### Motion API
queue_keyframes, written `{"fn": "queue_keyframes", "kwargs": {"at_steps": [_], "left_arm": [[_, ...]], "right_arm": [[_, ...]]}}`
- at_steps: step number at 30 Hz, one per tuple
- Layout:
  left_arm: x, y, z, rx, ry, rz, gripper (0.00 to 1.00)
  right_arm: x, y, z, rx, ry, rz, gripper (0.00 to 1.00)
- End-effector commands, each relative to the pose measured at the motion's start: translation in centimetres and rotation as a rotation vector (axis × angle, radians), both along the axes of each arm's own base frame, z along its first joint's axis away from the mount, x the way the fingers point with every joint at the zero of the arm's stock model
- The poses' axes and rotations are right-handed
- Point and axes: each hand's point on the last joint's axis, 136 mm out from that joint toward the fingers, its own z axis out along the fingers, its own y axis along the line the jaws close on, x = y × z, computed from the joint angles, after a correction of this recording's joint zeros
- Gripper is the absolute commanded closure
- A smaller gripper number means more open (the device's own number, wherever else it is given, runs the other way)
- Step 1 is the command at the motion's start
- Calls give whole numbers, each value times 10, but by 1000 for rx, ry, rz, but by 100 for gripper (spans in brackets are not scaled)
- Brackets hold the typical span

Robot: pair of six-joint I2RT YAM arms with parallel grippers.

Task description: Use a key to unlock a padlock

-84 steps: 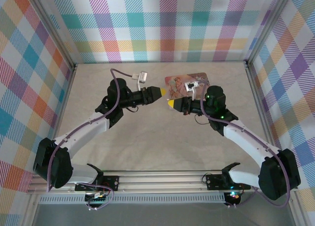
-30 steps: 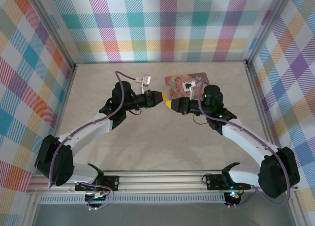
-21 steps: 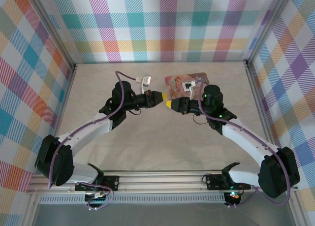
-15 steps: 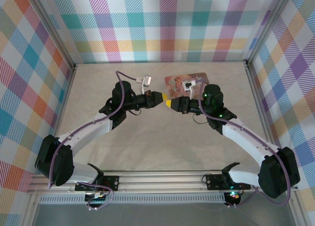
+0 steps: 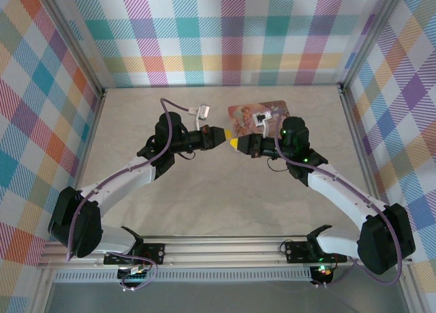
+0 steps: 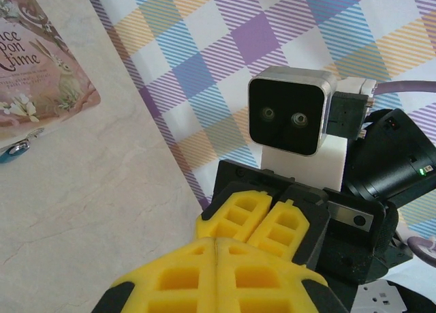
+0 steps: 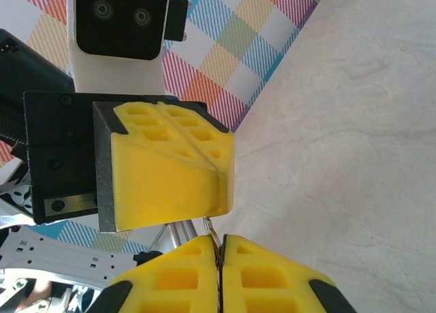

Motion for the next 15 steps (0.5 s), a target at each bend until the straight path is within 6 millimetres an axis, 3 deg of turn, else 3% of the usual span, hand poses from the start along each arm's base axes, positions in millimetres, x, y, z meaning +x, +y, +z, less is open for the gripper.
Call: {"fn": "queue_keyframes", "kwargs": {"at_steps": [1, 4, 9, 11, 15], "left_arm": [[4, -1, 13, 13, -55, 11, 100], [13, 2, 17, 23, -63, 32, 94], [28, 5, 22, 53, -89, 66, 63], [35, 6, 17, 93, -97, 86, 50], [53, 6, -3, 212, -99, 133, 42]], "right_arm": [[-8, 2, 16, 8, -60, 36, 96], [-10, -1, 11, -21, -53, 24, 98], [-10, -16, -2, -122, -51, -48, 99], [-8, -26, -8, -177, -49, -90, 99], [1, -54, -20, -300, -26, -223, 98]]}}
